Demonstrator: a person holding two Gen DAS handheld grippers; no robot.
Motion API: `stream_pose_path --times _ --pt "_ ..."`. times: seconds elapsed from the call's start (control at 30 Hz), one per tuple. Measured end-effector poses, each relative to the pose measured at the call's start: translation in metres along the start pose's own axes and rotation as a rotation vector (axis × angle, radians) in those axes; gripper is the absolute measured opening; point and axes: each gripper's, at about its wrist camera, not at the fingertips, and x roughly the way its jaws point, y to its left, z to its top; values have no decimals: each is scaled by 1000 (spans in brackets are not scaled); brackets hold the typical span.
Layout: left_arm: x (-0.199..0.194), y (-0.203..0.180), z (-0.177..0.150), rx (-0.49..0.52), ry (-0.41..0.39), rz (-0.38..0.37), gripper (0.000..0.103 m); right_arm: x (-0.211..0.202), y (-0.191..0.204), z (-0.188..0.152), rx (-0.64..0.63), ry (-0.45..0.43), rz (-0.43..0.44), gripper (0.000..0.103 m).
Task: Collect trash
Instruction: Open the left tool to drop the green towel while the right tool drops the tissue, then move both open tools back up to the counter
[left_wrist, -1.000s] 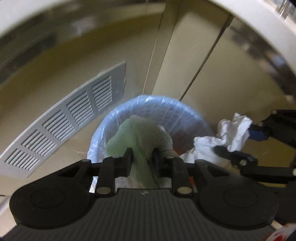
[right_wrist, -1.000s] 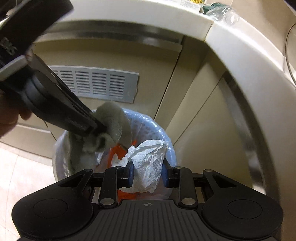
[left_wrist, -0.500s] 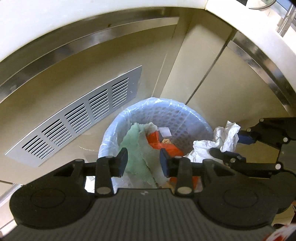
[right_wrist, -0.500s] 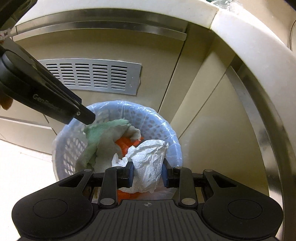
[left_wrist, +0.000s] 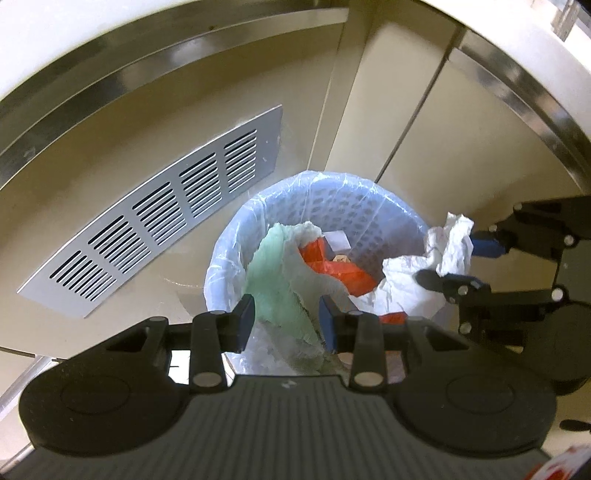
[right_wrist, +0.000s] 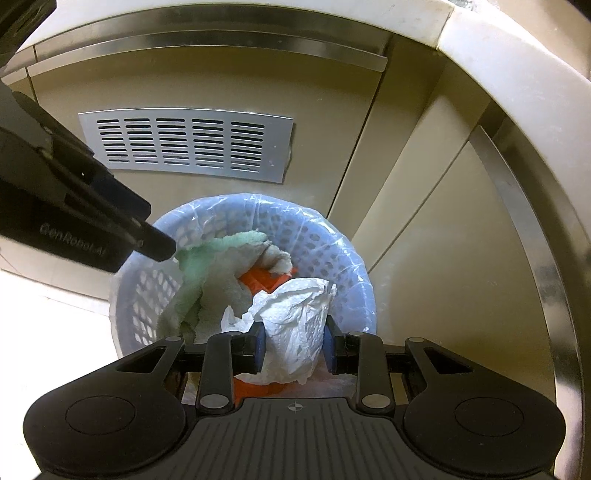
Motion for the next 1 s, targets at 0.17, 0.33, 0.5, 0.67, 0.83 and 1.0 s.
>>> stream_pose_path --times 0.17,0.33,0.5,0.67,0.83,1.0 --pt "0 1 -3 5 3 0 34 5 -2 2 22 15 13 30" --pt "1 1 -5 9 5 0 34 9 -3 6 38 19 18 30" --pt "1 4 -7 3 4 7 34 9 -3 9 65 -17 8 72" --pt "0 8 -10 -10 1 11 34 7 -3 9 61 -19 16 72" --pt "-5 12 -13 -21 -3 13 34 7 -1 7 58 4 22 72" --pt "-12 13 -15 -23 -12 14 34 3 4 6 54 11 24 72"
